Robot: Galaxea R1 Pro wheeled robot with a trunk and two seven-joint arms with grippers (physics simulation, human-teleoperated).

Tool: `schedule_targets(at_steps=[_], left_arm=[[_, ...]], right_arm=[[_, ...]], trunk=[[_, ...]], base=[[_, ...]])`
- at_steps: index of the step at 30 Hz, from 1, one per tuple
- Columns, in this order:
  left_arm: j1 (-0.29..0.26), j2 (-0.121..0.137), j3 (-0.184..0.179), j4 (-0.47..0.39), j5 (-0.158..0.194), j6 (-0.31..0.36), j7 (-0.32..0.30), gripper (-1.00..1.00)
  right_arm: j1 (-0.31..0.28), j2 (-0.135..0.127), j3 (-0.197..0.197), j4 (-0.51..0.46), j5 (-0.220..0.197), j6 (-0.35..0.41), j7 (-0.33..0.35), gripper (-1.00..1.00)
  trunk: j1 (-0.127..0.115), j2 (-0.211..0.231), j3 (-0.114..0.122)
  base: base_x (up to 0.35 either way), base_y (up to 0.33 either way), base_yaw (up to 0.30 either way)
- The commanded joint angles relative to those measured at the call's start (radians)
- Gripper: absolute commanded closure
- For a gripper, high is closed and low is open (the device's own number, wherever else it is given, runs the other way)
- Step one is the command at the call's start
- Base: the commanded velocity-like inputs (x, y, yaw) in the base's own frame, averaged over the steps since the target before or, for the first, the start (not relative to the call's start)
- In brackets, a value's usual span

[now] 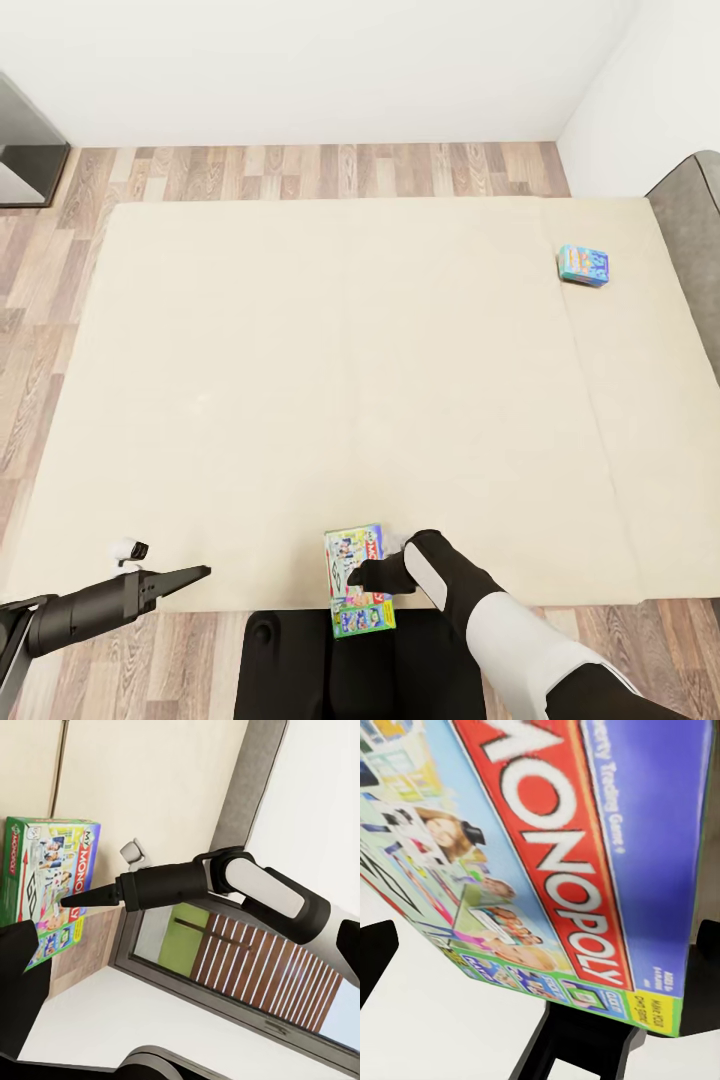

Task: Put all the toys in the child's room - the three board games (two on the bed and one on the table), the two jigsaw puzzles on the table, and the tennis ball on the table - inside the toy box on the table in the child's room.

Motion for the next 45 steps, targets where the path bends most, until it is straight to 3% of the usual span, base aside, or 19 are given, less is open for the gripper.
schedule_targets(at_steps=[1,45], left_arm=[[0.000,0.000,0.000,0.000,-0.001,0.011,-0.004,-1.00],[0.000,0.000,0.000,0.000,-0.002,0.011,-0.004,-1.00]], right_arm=[[-0.001,0.000,0.002,0.000,0.004,0.003,0.003,-1.00],[0.000,0.000,0.003,0.000,0.005,0.002,0.003,-1.00]], trunk=[[0.001,-0.002,-0.001],[0.001,-0.002,-0.001]], base=[[0.000,0.021,0.000],[0.000,0.057,0.000]])
